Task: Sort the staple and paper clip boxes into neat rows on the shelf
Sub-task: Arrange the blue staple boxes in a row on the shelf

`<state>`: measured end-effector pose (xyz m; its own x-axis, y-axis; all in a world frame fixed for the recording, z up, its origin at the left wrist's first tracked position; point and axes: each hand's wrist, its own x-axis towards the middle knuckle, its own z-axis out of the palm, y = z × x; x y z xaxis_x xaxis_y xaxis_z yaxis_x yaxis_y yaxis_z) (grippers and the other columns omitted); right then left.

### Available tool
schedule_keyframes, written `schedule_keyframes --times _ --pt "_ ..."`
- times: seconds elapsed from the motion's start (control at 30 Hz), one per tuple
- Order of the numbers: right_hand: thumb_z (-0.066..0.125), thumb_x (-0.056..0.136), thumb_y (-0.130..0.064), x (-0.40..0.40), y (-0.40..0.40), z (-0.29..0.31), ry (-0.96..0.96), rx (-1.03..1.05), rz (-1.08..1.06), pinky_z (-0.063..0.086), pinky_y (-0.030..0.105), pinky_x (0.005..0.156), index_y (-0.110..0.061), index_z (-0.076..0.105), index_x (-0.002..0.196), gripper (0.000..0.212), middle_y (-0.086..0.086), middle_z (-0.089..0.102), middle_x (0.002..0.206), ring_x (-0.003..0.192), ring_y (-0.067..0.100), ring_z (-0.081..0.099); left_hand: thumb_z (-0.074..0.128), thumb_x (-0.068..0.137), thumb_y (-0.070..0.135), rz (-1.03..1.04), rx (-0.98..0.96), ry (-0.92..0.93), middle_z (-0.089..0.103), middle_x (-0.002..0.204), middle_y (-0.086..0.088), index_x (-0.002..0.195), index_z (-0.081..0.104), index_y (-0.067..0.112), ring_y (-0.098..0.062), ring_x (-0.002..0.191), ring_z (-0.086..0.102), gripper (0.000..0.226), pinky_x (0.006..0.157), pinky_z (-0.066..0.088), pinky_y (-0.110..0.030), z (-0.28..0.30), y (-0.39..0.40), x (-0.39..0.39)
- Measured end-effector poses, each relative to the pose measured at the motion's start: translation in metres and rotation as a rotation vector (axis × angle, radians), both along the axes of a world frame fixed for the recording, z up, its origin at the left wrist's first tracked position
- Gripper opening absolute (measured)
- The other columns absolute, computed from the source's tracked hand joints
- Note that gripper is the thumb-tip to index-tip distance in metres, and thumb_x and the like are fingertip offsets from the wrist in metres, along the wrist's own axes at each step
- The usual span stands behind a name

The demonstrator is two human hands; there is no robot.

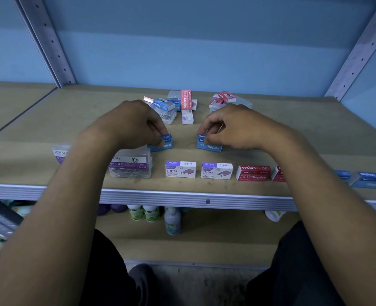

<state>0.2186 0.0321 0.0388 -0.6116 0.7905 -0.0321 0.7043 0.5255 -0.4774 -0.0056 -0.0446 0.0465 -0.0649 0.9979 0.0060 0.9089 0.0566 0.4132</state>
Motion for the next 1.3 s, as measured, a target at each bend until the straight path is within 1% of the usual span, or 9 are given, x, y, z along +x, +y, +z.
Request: schedule_keyframes --times 0.17,0.27,0.37,0.5,0.63,0.73,0.87,1.0,1.3 --pt "0.072 0.088 -0.016 0.002 0.001 0.002 0.03 0.017 -0.031 0.055 0.018 0.073 -0.029 0.079 0.1 0.02 -0.011 0.076 0.087 0.07 -0.006 0.065 0.08 0.08 0.021 -0.037 0.028 -0.024 0.072 0.092 0.008 0.094 0.078 0.028 0.004 0.076 0.056 0.016 0.057 0.036 -0.01 -0.004 0.007 0.015" --pt "0.072 0.086 -0.014 0.01 -0.001 0.005 0.032 0.037 -0.045 0.057 0.023 0.079 -0.029 0.079 0.1 0.021 -0.01 0.077 0.088 0.08 0.002 0.069 0.081 0.078 0.023 -0.069 0.077 -0.066 0.073 0.091 0.01 0.092 0.078 0.029 0.002 0.08 0.06 0.015 0.061 0.038 -0.008 -0.005 0.009 0.024" --pt "0.073 0.085 -0.013 0.021 -0.001 0.007 0.032 0.042 -0.062 0.056 0.021 0.08 -0.028 0.079 0.1 0.023 -0.011 0.077 0.09 0.085 0.002 0.07 0.082 0.076 0.025 -0.095 0.112 -0.108 0.073 0.089 0.011 0.091 0.079 0.029 0.002 0.078 0.062 0.016 0.063 0.04 -0.01 -0.004 0.012 0.037" --pt "0.076 0.083 -0.012 0.043 0.0 0.009 0.046 0.078 -0.087 0.056 0.018 0.083 -0.029 0.079 0.097 0.022 -0.011 0.078 0.088 0.084 0.0 0.071 0.082 0.076 0.025 -0.13 0.165 -0.13 0.073 0.087 0.011 0.092 0.079 0.028 0.001 0.079 0.062 0.017 0.056 0.036 -0.004 -0.003 0.018 0.057" --pt "0.078 0.082 -0.011 0.071 -0.004 0.016 0.079 0.1 -0.118 0.057 0.026 0.088 -0.027 0.081 0.1 0.024 -0.009 0.078 0.091 0.086 0.004 0.072 0.082 0.076 0.024 -0.201 0.237 -0.174 0.073 0.084 0.012 0.096 0.079 0.026 0.014 0.064 0.058 0.02 0.055 0.034 0.003 -0.003 0.026 0.084" --pt "0.078 0.083 -0.013 0.093 -0.01 0.021 0.092 0.122 -0.158 0.057 0.025 0.087 -0.029 0.081 0.1 0.024 -0.013 0.077 0.091 0.086 0.001 0.071 0.081 0.077 0.023 -0.252 0.307 -0.18 0.073 0.083 0.013 0.096 0.079 0.026 0.019 0.063 0.055 0.02 0.058 0.034 0.004 -0.002 0.033 0.107" --pt "0.077 0.084 -0.016 0.125 -0.016 0.027 0.074 0.159 -0.215 0.054 0.011 0.079 -0.031 0.081 0.101 0.023 -0.015 0.077 0.092 0.085 -0.005 0.069 0.08 0.078 0.023 -0.304 0.343 -0.196 0.072 0.085 0.013 0.098 0.079 0.026 0.019 0.064 0.055 0.02 0.06 0.035 0.004 -0.003 0.039 0.134" --pt "0.079 0.083 -0.015 0.153 -0.019 0.026 0.096 0.15 -0.275 0.057 0.019 0.083 -0.029 0.082 0.1 0.022 -0.013 0.078 0.09 0.084 -0.002 0.071 0.079 0.078 0.024 -0.327 0.343 -0.219 0.073 0.087 0.013 0.099 0.079 0.026 0.01 0.067 0.059 0.02 0.059 0.037 0.001 -0.005 0.046 0.157" --pt "0.081 0.082 -0.014 0.205 -0.024 0.024 0.127 0.106 -0.414 0.058 0.014 0.074 -0.03 0.082 0.095 0.021 -0.01 0.079 0.085 0.075 0.006 0.073 0.082 0.076 0.021 -0.416 0.327 -0.306 0.074 0.085 0.009 0.097 0.079 0.022 0.01 0.065 0.061 0.022 0.058 0.041 0.0 -0.01 0.058 0.21"
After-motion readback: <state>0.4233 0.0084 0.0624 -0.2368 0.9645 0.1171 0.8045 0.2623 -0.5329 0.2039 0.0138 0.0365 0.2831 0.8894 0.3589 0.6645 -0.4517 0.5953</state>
